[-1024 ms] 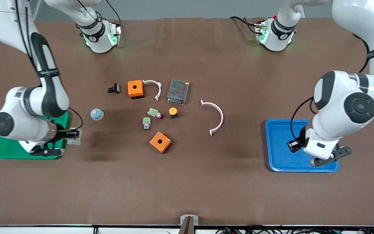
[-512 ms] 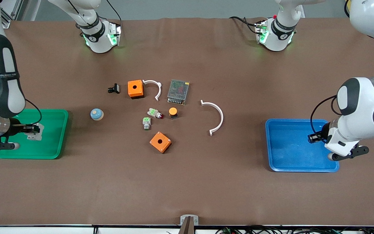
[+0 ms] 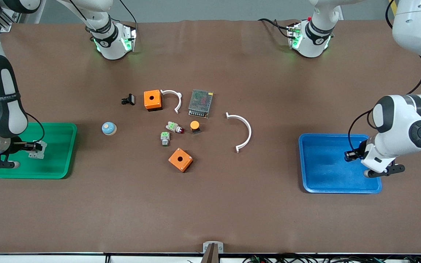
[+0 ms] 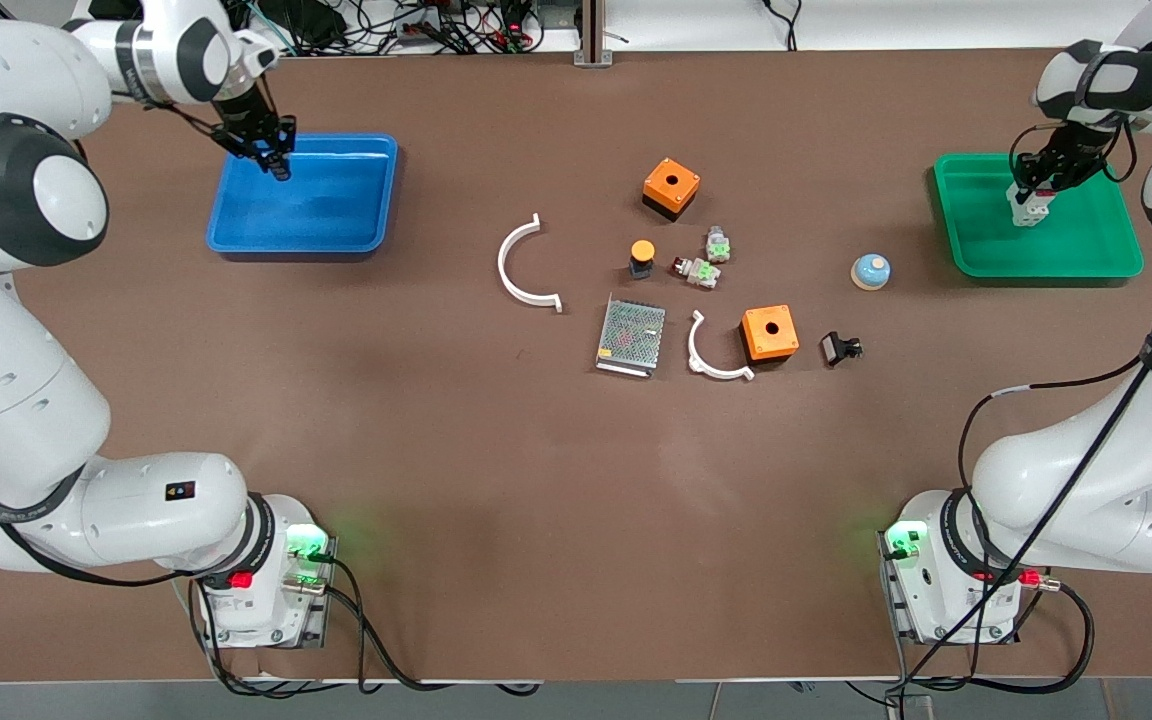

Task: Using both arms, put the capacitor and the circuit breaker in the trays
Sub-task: 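Lower and release the capacitor and the breaker into their trays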

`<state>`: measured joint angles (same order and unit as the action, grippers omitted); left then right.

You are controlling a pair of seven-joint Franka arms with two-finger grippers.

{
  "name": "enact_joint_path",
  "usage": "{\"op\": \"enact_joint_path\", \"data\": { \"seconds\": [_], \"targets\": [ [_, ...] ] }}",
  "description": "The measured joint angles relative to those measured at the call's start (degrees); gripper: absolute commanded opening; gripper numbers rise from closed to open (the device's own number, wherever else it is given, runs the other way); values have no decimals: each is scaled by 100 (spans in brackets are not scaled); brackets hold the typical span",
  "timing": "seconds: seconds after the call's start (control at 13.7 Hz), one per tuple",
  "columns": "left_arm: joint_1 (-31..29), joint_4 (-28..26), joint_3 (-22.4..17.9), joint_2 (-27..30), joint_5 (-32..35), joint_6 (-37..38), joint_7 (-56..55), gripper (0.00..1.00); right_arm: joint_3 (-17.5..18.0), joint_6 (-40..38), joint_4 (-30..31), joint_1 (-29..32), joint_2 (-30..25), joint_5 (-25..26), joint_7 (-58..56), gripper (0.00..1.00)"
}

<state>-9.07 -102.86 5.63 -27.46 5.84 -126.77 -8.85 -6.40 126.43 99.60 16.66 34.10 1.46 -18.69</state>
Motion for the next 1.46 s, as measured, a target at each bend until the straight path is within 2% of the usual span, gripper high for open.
{"op": "enact_joint_path", "data": {
  "seconds": [0.29, 0.59, 0.66, 0.73, 0.8, 0.88, 0.95, 1.17, 1.46],
  "targets": [
    [-603, -79, 3, -340, 0, -579, 903, 0, 0, 129, -4, 64, 123, 3, -11, 17],
    [-609, -87, 32, -595, 0, -837, 964, 2, 1, 132, -4, 94, 185, 4, -324, 23],
    [-596, -86, 36, -615, 0, -868, 964, 7, 2, 136, -4, 94, 197, 4, -336, 28],
    [-592, -86, 39, -630, 0, -902, 964, 22, 2, 136, -7, 94, 198, 4, -338, 31],
    [-593, -85, 40, -648, 0, -916, 964, 48, 3, 136, -8, 94, 198, 4, -340, 44],
    [-592, -85, 42, -670, 0, -921, 964, 94, 3, 135, -8, 94, 198, 4, -340, 79],
    [-591, -83, 46, -690, 0, -932, 964, 100, 4, 133, -9, 94, 198, 4, -340, 100],
    [-590, 13, 65, -676, 0, -982, 964, 100, 24, 55, -48, 94, 195, 4, -340, 99],
    [-579, 376, 304, -209, 0, -676, 940, 100, 113, -902, -300, 8, -185, 3, -276, 98]
  ]
}}
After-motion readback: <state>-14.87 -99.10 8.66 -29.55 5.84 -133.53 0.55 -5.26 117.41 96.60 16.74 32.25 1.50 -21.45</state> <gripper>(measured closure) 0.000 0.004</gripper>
